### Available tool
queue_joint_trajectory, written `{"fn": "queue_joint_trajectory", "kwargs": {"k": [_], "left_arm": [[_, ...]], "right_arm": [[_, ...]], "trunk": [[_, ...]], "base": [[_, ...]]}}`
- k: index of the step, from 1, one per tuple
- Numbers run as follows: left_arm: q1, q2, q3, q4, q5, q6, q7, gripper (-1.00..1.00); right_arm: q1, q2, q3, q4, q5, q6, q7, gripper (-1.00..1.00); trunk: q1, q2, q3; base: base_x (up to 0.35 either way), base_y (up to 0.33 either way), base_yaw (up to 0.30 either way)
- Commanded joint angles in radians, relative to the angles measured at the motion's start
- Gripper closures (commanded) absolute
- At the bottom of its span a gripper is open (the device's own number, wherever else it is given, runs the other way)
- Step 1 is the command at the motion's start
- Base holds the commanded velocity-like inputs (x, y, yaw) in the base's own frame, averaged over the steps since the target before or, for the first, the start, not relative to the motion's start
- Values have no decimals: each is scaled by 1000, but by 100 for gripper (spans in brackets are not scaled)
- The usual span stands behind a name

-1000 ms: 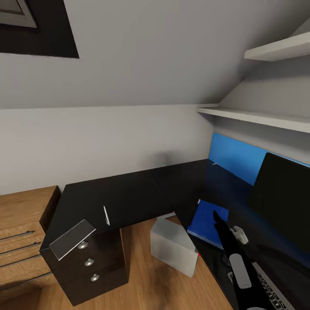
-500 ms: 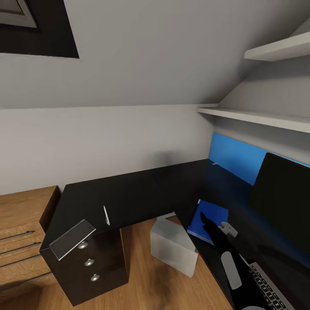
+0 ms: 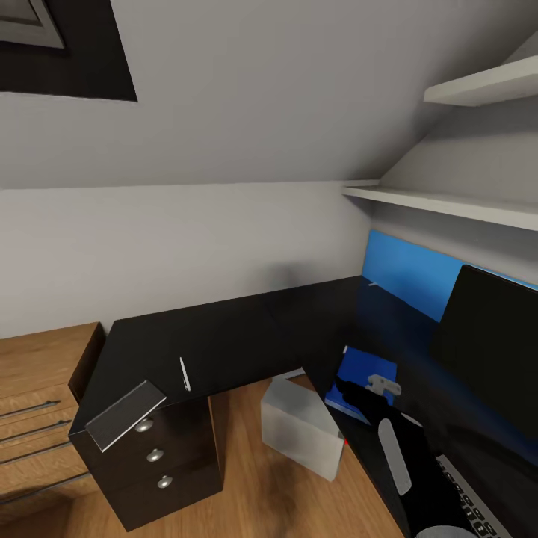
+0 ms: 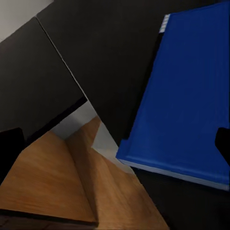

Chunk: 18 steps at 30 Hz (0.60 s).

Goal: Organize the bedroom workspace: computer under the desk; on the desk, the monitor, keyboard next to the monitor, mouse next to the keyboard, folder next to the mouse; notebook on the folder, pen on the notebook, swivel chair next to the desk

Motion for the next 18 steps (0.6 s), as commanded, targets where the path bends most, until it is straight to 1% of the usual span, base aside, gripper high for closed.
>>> {"fn": "queue_joint_trajectory", "kwargs": {"k": [1, 3, 5, 10, 12, 18], "left_arm": [[0, 0, 1, 0, 10, -2, 1, -100], [0, 0, 1, 0, 10, -2, 1, -100], [0, 0, 0, 0, 10, -2, 1, -100], [0, 0, 0, 0, 10, -2, 1, -100], [0, 0, 0, 0, 10, -2, 1, -100], [0, 0, 1, 0, 10, -2, 1, -100]], "right_arm": [[0, 1, -4, -9, 6, 15, 5, -100], [1, 1, -5, -22, 17, 26, 9, -100], [2, 1, -6, -37, 27, 45, 28, -100], [5, 0, -7, -51, 29, 59, 73, -100], [6, -6, -7, -58, 36, 60, 114, -100], [8, -18, -7, -62, 35, 63, 139, -100]], "trunk": [[0, -1, -1], [0, -1, -1], [0, -1, -1], [0, -1, -1], [0, -1, -1], [0, -1, -1]], "base": [[0, 0, 0], [0, 0, 0], [0, 0, 0], [0, 0, 0], [0, 0, 0], [0, 0, 0]]}}
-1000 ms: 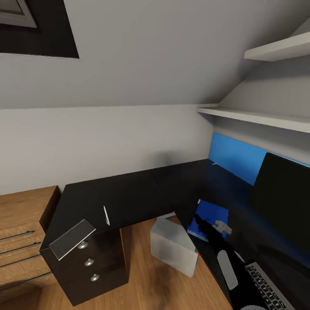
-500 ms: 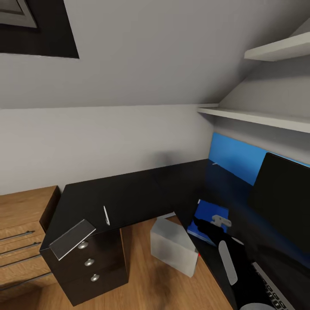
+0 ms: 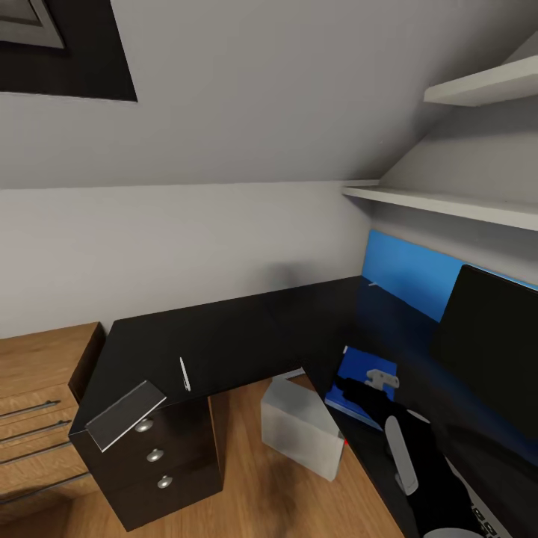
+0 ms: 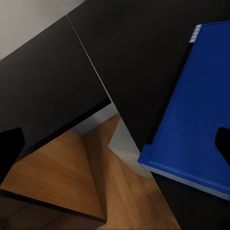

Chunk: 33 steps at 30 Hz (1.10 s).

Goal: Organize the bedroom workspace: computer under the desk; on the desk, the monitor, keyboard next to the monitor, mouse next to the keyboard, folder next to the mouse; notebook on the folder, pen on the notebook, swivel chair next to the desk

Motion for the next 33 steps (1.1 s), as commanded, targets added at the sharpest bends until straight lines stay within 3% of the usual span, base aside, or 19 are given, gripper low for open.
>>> {"fn": "queue_joint_trajectory", "kwargs": {"k": [1, 14, 33], "left_arm": [[0, -1, 1, 0, 10, -2, 1, -100], [0, -1, 1, 0, 10, -2, 2, -100], [0, -1, 1, 0, 10, -2, 2, -100]], "right_arm": [[-1, 1, -4, -1, -4, 7, 6, -100], [16, 3, -6, -17, -44, 4, 12, -100], [17, 8, -3, -11, -35, -4, 4, -100]], "trunk": [[0, -1, -1], [0, -1, -1], [0, -1, -1]], "base": [[0, 0, 0], [0, 0, 15], [0, 0, 272]]}}
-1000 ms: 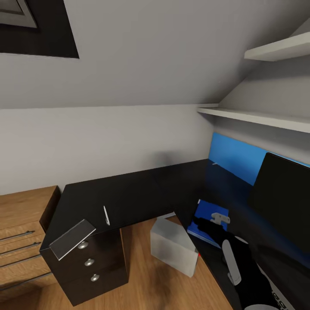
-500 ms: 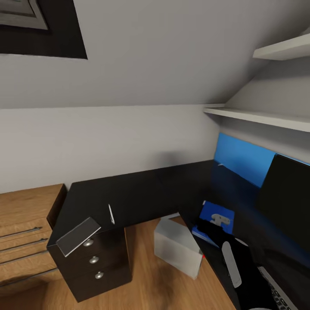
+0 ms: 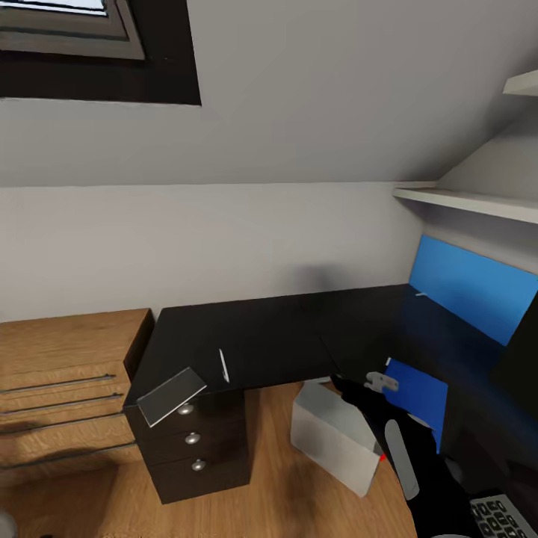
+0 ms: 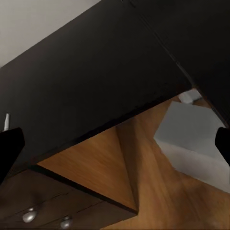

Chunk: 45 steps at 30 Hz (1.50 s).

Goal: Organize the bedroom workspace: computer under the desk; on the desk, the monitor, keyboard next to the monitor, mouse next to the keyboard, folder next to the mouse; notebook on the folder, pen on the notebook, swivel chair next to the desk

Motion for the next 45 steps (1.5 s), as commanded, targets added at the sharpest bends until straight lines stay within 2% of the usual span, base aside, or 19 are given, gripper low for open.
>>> {"fn": "queue_joint_trajectory", "kwargs": {"k": [1, 18, 38, 45], "left_arm": [[-1, -1, 1, 0, 10, -2, 1, -100], [-1, 2, 2, 0, 11, -3, -1, -100], [-1, 3, 2, 0, 10, -2, -1, -100], [-1, 2, 2, 0, 10, -1, -1, -100]], "right_arm": [[-1, 1, -4, -1, -4, 6, 5, -100], [-1, 0, -2, 0, -4, 3, 9, -100], [-1, -1, -4, -6, -14, 10, 11, -100], [-1, -1, -4, -4, -12, 8, 9, -100]], "trunk": [[0, -1, -1], [0, -1, -1], [0, -1, -1], [0, -1, 3]], "base": [[0, 0, 279], [-65, 55, 272], [-6, 6, 21], [0, 0, 201]]}}
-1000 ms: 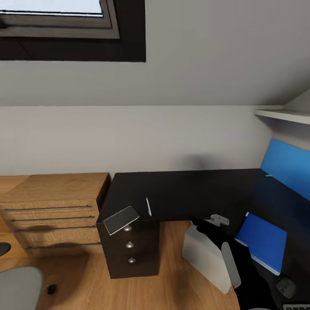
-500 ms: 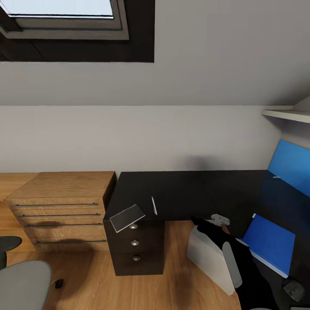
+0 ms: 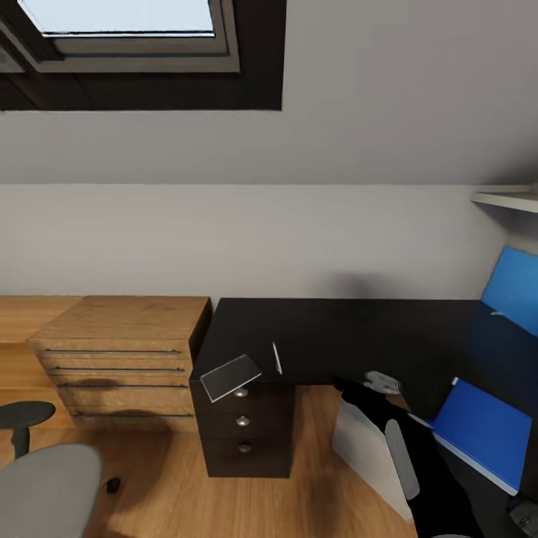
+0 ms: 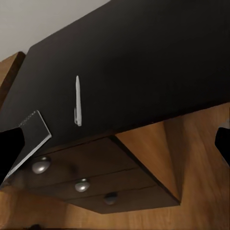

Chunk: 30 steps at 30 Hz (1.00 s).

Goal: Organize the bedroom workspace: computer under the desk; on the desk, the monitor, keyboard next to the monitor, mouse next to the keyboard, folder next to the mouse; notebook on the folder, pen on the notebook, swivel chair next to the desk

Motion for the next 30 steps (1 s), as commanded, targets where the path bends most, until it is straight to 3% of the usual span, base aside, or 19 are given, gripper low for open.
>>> {"fn": "queue_joint_trajectory", "kwargs": {"k": [1, 7, 19, 30], "left_arm": [[-1, 0, 1, 0, 10, -2, 1, -100], [-1, 0, 1, 0, 11, -2, 1, -100], [-1, 0, 1, 0, 12, -2, 1, -100], [-1, -8, 3, -39, 14, -3, 4, -100]], "right_arm": [[-1, 1, -4, -1, -4, 7, 4, -100], [-1, 1, -4, -1, -3, 7, 4, -100], [-1, 1, -4, 0, -1, 7, 4, -100], [-1, -1, -4, 3, -3, 7, 6, -100]], "trunk": [[0, -1, 0], [0, -1, 4], [0, -1, 15], [0, -1, 16]], "base": [[0, 0, 241], [-49, 36, 243], [-236, 181, 214], [-53, 42, 27]]}}
